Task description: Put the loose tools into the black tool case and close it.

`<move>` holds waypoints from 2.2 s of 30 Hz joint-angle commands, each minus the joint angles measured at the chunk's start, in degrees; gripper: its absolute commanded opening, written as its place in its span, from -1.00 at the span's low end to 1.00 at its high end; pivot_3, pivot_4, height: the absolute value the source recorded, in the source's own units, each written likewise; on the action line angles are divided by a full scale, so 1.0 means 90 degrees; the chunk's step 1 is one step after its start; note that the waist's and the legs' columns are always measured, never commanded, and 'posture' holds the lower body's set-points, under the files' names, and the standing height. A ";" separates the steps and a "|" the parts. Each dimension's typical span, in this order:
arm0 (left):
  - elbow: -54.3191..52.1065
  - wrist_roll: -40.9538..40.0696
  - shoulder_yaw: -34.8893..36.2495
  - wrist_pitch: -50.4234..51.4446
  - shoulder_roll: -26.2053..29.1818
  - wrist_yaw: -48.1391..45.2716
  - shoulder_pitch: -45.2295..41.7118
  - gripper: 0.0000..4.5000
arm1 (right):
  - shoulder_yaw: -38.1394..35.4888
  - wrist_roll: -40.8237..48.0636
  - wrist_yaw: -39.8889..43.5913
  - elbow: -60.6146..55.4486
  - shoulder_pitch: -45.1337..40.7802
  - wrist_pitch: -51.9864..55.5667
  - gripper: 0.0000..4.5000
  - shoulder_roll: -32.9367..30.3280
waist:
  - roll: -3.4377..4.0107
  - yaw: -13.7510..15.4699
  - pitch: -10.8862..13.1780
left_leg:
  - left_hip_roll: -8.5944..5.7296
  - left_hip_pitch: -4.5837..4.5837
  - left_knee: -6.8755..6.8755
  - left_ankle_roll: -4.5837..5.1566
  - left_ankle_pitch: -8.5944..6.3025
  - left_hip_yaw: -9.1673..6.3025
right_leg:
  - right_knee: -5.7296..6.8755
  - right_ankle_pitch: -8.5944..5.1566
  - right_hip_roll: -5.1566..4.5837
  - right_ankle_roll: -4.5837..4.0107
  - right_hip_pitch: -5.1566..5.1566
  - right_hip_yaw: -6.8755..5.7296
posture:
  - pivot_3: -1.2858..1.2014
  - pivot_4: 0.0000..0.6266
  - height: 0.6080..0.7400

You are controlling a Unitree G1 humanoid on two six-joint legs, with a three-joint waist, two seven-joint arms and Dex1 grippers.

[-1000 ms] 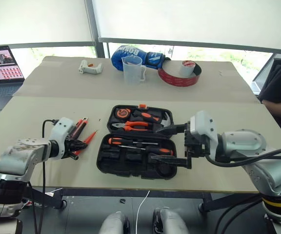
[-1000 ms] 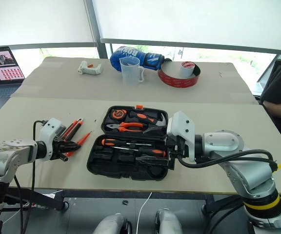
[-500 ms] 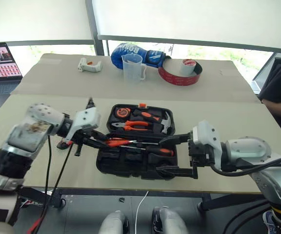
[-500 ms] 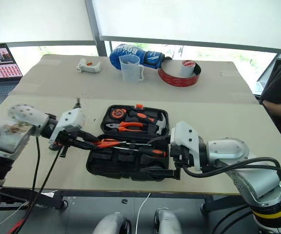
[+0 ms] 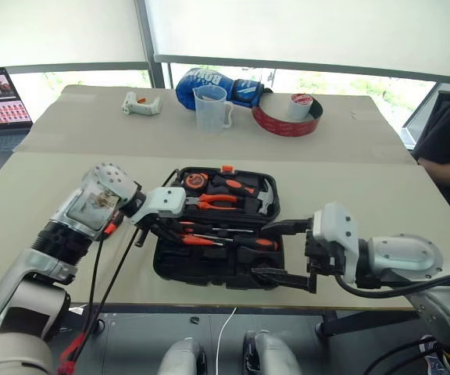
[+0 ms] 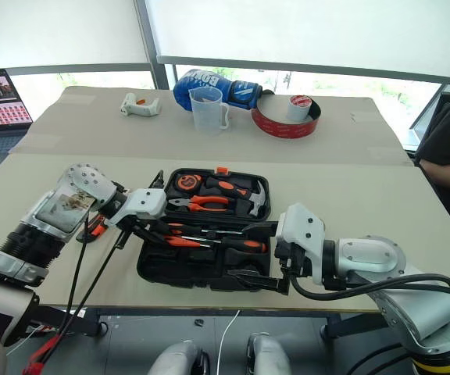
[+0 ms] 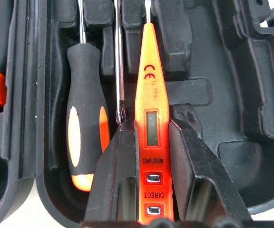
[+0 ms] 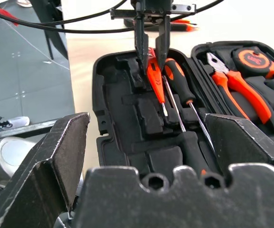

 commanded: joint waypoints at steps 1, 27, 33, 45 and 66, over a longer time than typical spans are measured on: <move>-0.0146 -0.0033 -0.0050 0.0150 0.0036 -0.0094 -0.0036 -0.80 | -0.0187 0.0030 -0.0120 -0.0225 0.0011 -0.0106 1.00 -0.0010 | 0.0000 -0.0004 0.0000 | 0.0000 0.0001 0.0000 0.0000 0.0000 0.0000 | 0.0001 0.0000 0.0000 0.0000 0.0000 0.0001 | 0.03 -0.52 0.60; -0.0560 -0.0975 0.0488 0.0692 0.0463 -0.0095 0.0180 0.97 | 0.0015 -0.0012 -0.0141 -0.0046 -0.0173 -0.0151 1.00 0.0083 | 0.0000 -0.0022 0.0000 | 0.0001 0.0007 0.0007 0.0000 0.0001 -0.0001 | 0.0009 0.0001 -0.0002 0.0001 0.0005 0.0010 | 0.03 -0.52 0.60; -0.0298 -0.1156 0.0931 0.0811 0.0315 0.0064 0.0251 0.47 | 0.0043 -0.0075 -0.0086 0.0044 -0.0191 -0.0199 1.00 0.0077 | 0.0000 -0.0016 0.0000 | 0.0001 0.0012 0.0018 0.0004 -0.0001 -0.0004 | 0.0008 0.0004 -0.0004 0.0007 0.0017 0.0009 | 0.03 -0.52 0.60; -0.0334 -0.1208 0.1150 0.0755 -0.0294 0.0660 0.0969 -0.96 | 0.0030 -0.0058 0.0009 0.0133 -0.0260 -0.0142 1.00 0.0025 | 0.0000 -0.0030 -0.0001 | 0.0002 0.0013 0.0027 0.0007 -0.0003 -0.0004 | 0.0008 0.0006 -0.0003 0.0008 0.0020 0.0010 | 0.03 -0.52 0.60; -0.0728 -0.1131 0.1206 0.0809 -0.0305 0.1260 0.1756 -0.96 | 0.0034 -0.0018 0.0082 0.0140 -0.0182 -0.0098 1.00 0.0011 | 0.0001 -0.0027 -0.0002 | 0.0003 0.0039 0.0024 0.0008 -0.0004 -0.0005 | 0.0010 0.0008 -0.0045 0.0010 0.0040 0.0011 | 0.03 -0.52 0.60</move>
